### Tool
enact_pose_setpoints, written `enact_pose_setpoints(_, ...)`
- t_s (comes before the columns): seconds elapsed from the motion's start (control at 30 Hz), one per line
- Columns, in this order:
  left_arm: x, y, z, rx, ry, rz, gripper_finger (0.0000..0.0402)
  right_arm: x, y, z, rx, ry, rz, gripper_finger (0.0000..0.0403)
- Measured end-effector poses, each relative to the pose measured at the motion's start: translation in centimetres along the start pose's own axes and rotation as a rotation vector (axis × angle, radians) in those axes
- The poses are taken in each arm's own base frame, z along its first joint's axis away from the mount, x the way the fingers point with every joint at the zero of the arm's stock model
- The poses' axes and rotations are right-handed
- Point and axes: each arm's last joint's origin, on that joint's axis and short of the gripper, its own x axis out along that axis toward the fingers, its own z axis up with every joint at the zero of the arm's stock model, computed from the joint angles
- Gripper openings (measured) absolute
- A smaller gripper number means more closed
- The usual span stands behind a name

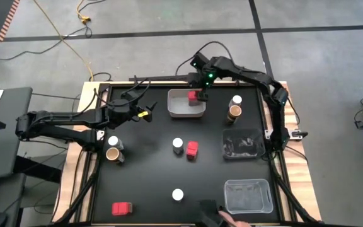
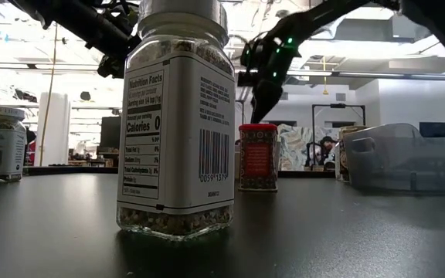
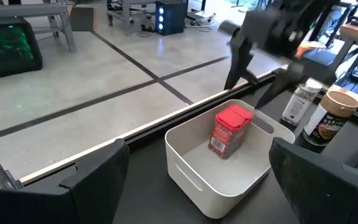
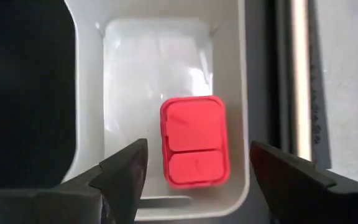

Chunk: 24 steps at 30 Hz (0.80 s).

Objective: Sort spices by type
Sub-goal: Put the top golden seasoning bottle into the black bin

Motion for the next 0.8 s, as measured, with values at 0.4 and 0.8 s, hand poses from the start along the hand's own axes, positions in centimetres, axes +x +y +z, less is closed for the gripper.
enact_pose_setpoints(0.4,0.0,0.0,0.0,0.000,0.000,0.000,0.0371,-10.2,0.1,-1.9,0.422,-0.123,-0.088,0.0312)
enact_pose_setpoints(0.8,0.0,0.0,0.0,0.000,0.000,0.000,0.0371,-12.5,3.5,-8.4,0.826,0.082,-0.173,0.0302)
